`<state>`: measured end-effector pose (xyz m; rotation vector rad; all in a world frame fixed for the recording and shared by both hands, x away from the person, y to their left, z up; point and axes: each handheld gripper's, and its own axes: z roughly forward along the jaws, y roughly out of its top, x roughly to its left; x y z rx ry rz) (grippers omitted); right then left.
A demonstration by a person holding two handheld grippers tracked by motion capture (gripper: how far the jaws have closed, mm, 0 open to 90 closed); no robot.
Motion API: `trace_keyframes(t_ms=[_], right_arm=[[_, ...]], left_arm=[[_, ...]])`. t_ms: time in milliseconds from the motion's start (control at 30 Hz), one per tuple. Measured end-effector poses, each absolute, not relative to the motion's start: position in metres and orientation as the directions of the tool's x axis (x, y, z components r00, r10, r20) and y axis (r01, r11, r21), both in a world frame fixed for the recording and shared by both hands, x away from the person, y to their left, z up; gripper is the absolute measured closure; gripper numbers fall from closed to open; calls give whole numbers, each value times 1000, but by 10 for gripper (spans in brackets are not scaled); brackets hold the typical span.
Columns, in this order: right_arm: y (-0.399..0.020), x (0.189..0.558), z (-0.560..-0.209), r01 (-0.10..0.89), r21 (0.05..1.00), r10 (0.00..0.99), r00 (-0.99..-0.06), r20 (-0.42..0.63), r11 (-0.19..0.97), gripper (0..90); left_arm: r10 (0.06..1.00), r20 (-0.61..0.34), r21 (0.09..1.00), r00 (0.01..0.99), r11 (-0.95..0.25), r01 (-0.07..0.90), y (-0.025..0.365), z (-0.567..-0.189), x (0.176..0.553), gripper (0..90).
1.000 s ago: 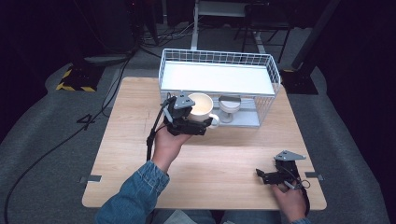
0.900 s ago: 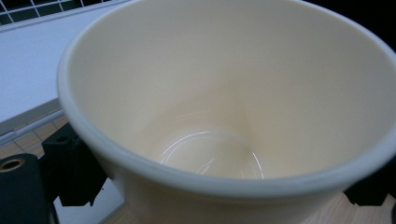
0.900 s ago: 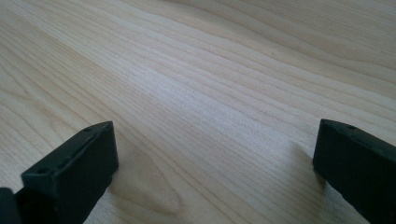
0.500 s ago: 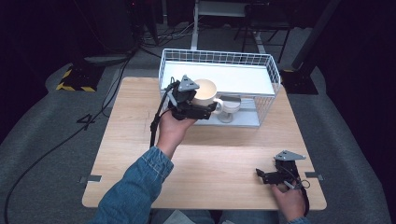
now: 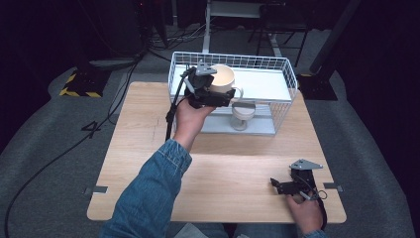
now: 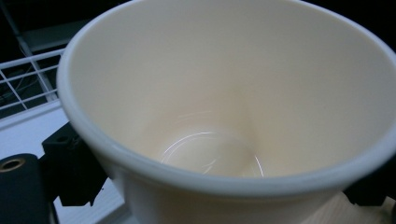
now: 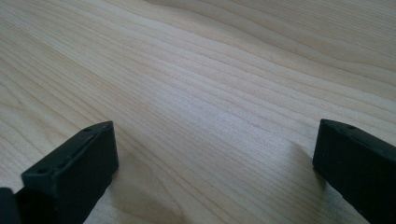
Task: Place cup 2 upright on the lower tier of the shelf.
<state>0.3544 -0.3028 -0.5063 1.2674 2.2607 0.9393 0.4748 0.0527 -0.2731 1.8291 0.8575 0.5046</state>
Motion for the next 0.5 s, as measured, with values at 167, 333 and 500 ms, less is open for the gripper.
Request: trace_keyframes(t_ms=[167,333,500], right_arm=[[-303,354,-506,599,711,855,-518,-8,369,2],[-302,355,-506,598,711,856,-517,-9,369,3],[-302,355,-506,599,711,857,-515,-9,367,2]], left_arm=[[767,-52,917,639,-217,335,44,-271,495,82],[773,-35,916,634,-229,330,37,-270,512,82],[779,-47,915,626,-218,340,35,-274,530,82]])
